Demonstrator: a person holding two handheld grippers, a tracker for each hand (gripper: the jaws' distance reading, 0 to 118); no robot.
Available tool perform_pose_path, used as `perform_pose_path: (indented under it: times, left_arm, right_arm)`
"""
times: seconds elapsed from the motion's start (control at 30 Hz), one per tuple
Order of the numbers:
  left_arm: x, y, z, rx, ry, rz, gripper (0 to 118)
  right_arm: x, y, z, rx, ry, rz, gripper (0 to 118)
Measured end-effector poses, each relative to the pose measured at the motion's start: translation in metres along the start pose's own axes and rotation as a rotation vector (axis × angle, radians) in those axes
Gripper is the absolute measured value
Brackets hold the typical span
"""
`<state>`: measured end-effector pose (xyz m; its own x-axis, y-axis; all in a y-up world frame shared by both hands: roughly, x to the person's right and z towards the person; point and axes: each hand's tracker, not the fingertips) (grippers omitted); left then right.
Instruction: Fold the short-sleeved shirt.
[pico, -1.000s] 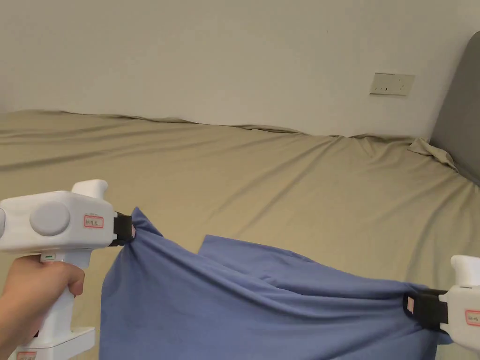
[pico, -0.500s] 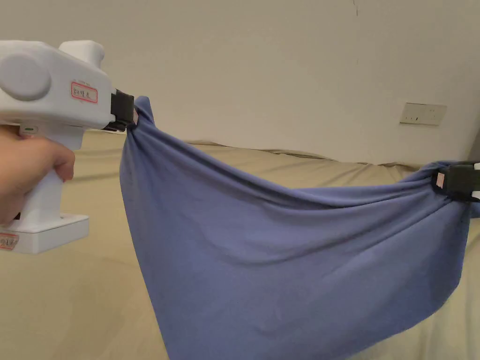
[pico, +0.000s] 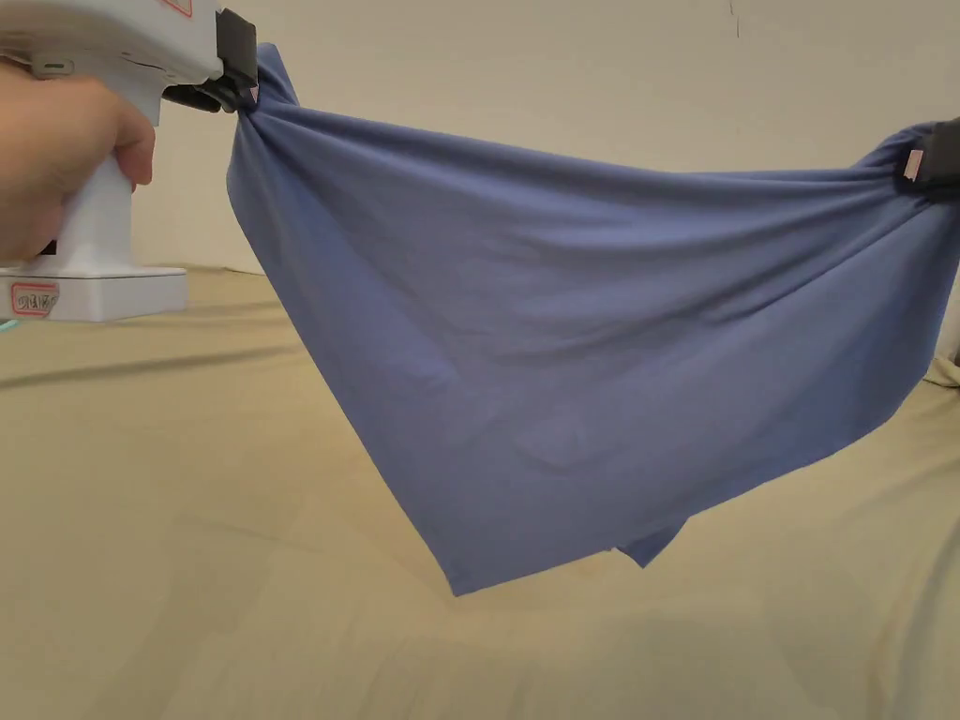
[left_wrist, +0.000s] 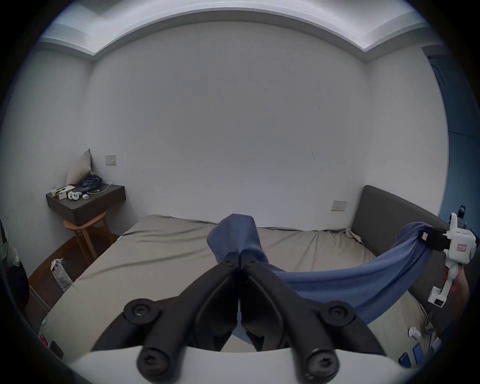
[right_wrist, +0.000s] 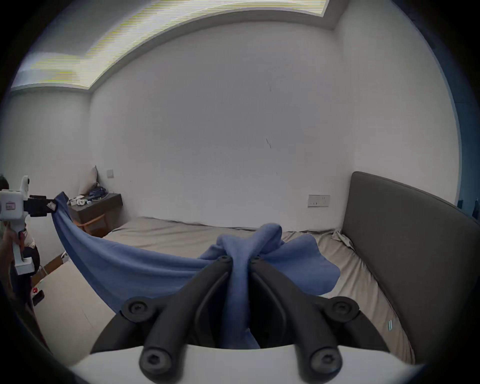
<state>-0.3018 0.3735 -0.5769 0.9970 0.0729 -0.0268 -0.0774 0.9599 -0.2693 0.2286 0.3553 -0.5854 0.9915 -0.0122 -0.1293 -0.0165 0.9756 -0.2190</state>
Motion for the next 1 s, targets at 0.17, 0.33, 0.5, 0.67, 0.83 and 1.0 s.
perform_pose_path:
  times: [0.17, 0.33, 0.5, 0.67, 0.83, 1.0]
  left_arm:
    - [-0.010, -0.003, -0.009, -0.019, 0.025, 0.049, 0]
    - [-0.015, -0.040, -0.015, -0.072, 0.024, 0.043, 0]
    - [-0.030, -0.114, -0.014, -0.191, -0.019, 0.117, 0]
    - [-0.036, -0.200, 0.015, -0.287, -0.036, 0.140, 0]
    - [-0.038, -0.282, 0.068, -0.366, -0.068, 0.216, 0]
    - [-0.042, -0.346, 0.123, -0.435, -0.058, 0.284, 0]
  right_arm:
    - [0.003, 0.002, -0.025, 0.009, -0.003, -0.020, 6]
    - [-0.005, -0.031, -0.033, -0.032, 0.025, -0.032, 6]
    - [-0.002, -0.098, -0.020, -0.102, 0.042, -0.064, 6]
    - [0.005, -0.178, 0.019, -0.184, 0.012, -0.072, 6]
    - [0.010, -0.246, 0.072, -0.277, 0.005, -0.099, 6]
    - [0.012, -0.294, 0.126, -0.393, 0.025, -0.133, 6]
